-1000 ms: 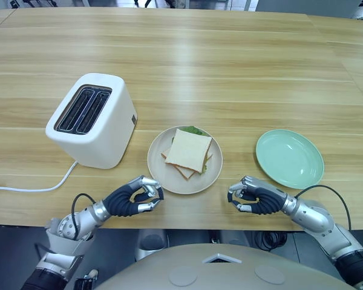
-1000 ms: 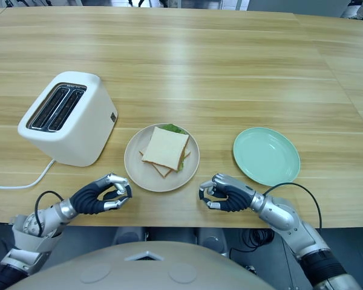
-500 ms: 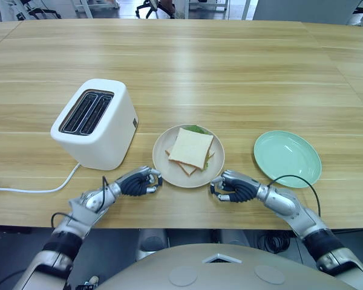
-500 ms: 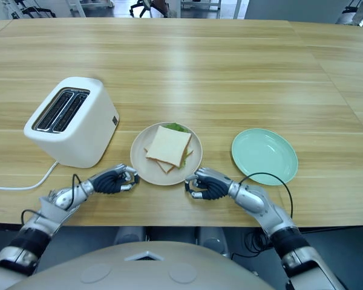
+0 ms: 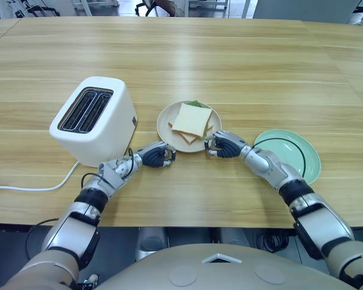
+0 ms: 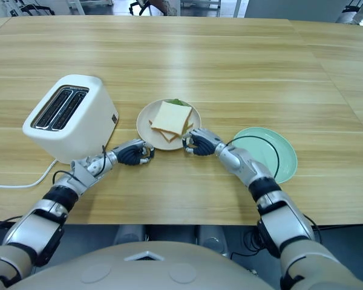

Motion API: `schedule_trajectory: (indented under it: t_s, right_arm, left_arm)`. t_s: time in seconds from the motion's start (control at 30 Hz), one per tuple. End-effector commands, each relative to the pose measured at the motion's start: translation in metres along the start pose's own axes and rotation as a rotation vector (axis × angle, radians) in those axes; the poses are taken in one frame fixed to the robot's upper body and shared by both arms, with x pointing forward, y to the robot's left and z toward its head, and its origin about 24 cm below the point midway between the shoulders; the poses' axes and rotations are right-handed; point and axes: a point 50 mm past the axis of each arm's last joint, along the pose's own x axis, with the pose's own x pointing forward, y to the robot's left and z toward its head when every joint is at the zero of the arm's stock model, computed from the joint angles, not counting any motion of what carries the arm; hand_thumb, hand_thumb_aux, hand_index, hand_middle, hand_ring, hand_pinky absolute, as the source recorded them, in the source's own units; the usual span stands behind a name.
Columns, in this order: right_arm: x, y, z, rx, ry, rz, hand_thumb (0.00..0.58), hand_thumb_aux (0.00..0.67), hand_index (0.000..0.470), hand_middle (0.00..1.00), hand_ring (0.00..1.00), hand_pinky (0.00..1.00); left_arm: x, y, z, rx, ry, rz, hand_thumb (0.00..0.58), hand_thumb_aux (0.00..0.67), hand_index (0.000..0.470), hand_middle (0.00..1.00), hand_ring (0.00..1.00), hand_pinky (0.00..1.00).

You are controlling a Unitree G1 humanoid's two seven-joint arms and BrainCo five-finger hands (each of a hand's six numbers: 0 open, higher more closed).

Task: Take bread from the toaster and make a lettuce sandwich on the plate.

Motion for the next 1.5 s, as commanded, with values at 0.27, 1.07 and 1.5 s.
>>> schedule_trajectory:
  t_s: [0.27, 1.07, 1.5]
  right_arm:
    - [0.017, -0.013, -0.007, 0.023, 0.082, -0.035, 0.580, 0.670, 0.460, 1.00, 1.00, 1.00]
    - [-0.045, -0.040, 0.031, 0.475, -0.288, -0.798, 0.000, 0.000, 0.000, 0.00, 0.00, 0.00]
    - [-0.050, -0.044, 0.028, 0.503, -0.270, -0.899, 0.000, 0.000, 0.000, 0.00, 0.00, 0.00]
  left_arm:
    - [0.027, 0.030, -0.003, 0.014, 0.086, 0.105, 0.580, 0.670, 0.460, 1.00, 1.00, 1.00]
    - [-0.013, 0.037, 0.054, -0.481, -0.432, 0.887, 0.000, 0.000, 0.000, 0.00, 0.00, 0.00]
    - [-0.016, 0.036, 0.042, -0.516, -0.347, 1.004, 0.000, 0.000, 0.000, 0.00, 0.00, 0.00]
